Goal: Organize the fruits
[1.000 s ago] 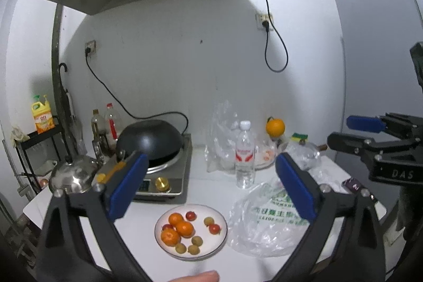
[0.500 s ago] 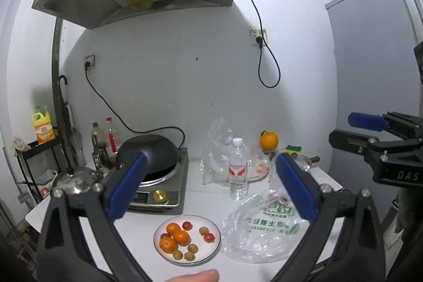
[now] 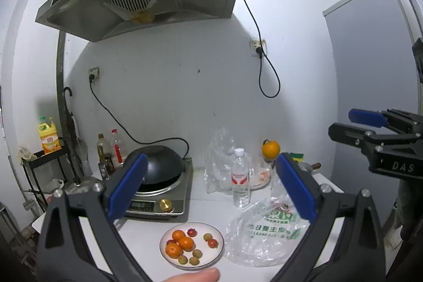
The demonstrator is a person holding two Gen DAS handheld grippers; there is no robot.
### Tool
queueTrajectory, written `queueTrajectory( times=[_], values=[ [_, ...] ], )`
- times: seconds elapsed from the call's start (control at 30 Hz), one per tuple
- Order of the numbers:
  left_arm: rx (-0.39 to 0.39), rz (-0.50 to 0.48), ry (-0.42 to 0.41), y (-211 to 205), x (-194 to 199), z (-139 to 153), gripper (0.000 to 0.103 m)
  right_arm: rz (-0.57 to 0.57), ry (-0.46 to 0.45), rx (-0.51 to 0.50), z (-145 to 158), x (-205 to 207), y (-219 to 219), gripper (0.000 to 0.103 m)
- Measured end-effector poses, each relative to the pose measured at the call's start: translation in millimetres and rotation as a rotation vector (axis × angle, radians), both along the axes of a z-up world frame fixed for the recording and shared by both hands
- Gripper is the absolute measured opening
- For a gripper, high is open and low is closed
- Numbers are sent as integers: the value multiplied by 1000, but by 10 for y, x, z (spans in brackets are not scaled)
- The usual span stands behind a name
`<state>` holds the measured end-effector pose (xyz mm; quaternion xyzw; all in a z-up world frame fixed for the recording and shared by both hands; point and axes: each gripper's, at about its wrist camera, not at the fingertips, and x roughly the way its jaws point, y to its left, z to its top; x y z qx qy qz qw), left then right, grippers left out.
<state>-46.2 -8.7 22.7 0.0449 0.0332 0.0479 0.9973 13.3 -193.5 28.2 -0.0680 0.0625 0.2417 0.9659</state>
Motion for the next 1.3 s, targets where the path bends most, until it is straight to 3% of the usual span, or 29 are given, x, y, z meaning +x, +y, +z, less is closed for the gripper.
queueTrajectory(
  times=[1.3],
  values=[
    [-31,-31,-5,41,24,16,99,-4,2,-3,-19,39,-27,68]
  ],
)
